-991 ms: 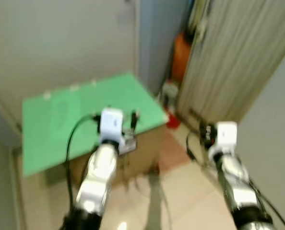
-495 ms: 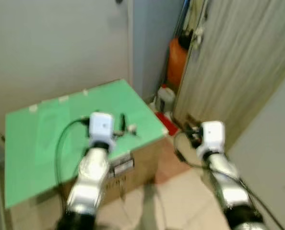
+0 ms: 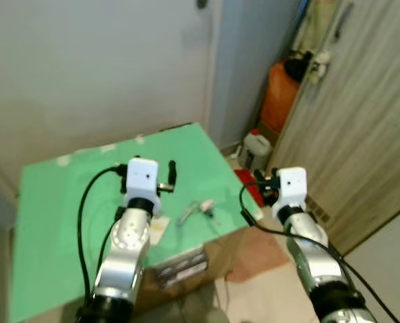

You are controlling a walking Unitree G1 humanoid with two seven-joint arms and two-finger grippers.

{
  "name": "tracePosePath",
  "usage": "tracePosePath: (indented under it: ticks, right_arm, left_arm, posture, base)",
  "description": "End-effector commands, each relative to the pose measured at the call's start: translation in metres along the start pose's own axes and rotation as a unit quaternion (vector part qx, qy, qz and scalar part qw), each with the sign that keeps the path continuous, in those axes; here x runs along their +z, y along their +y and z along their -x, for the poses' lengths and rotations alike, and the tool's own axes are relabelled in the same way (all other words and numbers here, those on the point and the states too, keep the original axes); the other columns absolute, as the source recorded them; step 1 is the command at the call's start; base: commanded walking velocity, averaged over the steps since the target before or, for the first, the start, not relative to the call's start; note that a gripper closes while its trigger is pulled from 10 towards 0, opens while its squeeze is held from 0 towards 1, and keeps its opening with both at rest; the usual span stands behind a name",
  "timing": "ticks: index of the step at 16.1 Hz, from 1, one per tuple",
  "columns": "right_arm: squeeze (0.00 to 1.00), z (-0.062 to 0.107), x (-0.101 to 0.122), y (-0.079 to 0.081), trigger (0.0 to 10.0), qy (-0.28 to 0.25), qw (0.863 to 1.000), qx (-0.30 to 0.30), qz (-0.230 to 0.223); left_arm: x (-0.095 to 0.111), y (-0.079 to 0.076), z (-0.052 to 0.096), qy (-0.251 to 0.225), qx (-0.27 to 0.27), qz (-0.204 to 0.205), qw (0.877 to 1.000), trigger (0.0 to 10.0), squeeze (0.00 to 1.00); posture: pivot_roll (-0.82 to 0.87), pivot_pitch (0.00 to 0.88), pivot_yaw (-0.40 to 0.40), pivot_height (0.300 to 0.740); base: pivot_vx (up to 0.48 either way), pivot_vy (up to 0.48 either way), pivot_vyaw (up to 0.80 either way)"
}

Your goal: Hang keys on a hook

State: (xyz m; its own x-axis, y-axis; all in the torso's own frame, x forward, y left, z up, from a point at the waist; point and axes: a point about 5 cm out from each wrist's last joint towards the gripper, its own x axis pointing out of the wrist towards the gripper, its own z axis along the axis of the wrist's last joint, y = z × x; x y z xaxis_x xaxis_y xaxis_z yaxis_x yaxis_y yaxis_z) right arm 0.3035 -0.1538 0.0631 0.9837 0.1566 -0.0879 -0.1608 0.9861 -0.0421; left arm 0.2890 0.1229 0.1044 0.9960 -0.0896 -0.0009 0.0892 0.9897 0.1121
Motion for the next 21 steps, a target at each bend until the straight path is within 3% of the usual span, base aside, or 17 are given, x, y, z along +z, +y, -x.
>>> tracePosePath:
  ticks: [1, 5, 6, 11, 14, 15, 19, 21]
  right_arm:
    - [0.0, 0.002, -0.003, -0.002, 10.0, 0.007, 1.0, 0.002, -0.009]
    - [0.0, -0.008, 0.007, 0.007, 10.0, 0.005, 0.999, 0.024, -0.021]
    - [1.0, -0.01, 0.007, 0.007, 10.0, 0.005, 0.999, 0.026, -0.027]
    - [1.0, -0.019, 0.002, 0.022, 10.0, 0.033, 0.997, 0.065, -0.032]
    - [1.0, -0.03, 0.006, 0.03, 10.0, 0.036, 0.996, 0.079, -0.024]
    - [0.0, -0.039, 0.012, 0.033, 10.0, 0.039, 0.995, 0.09, -0.014]
    - [0.0, -0.052, 0.022, 0.035, 10.0, 0.044, 0.993, 0.105, -0.004]
    - [0.0, -0.054, 0.024, 0.036, 10.0, 0.046, 0.993, 0.108, -0.011]
  left_arm:
    - [0.002, -0.005, 0.001, -0.003, -0.008, 0.0, 1.0, 10.0, 0.0]
    - [0.002, -0.002, 0.003, -0.004, -0.001, -0.002, 1.0, 10.0, 0.0]
    - [0.003, -0.001, 0.004, -0.004, -0.001, -0.002, 1.0, 10.0, 0.0]
    - [0.005, -0.002, 0.009, -0.012, -0.013, 0.013, 1.0, 10.0, 0.0]
    - [-0.009, -0.011, 0.023, -0.019, -0.047, -0.025, 0.998, 10.0, 0.0]
    - [-0.028, -0.015, 0.038, 0.004, -0.06, -0.033, 0.998, 10.0, 0.0]
    - [-0.049, -0.02, 0.058, 0.043, -0.088, -0.016, 0.995, 10.0, 0.0]
    - [-0.051, -0.019, 0.063, 0.05, -0.071, 0.0, 0.996, 10.0, 0.0]
  posture:
    - [0.01, 0.0, -0.033, 0.74]
    - [0.03, 0.0, -0.046, 0.74]
    - [0.03, 0.0, -0.046, 0.74]
    - [0.06, 0.0, -0.062, 0.74]
    - [0.08, 0.0, -0.067, 0.74]
    - [0.11, 0.0, -0.097, 0.74]
    - [0.15, 0.012, -0.151, 0.74]
    - [0.17, 0.032, -0.167, 0.74]
  base:
    - [0.0, 0.0, 0.0]
    - [0.0, 0.0, 0.0]
    - [0.0, 0.0, 0.0]
    - [0.0, 0.0, 0.0]
    - [0.0, 0.0, 0.0]
    - [0.0, 0.0, 0.0]
    - [0.0, 0.0, 0.0]
    - [0.0, 0.0, 0.0]
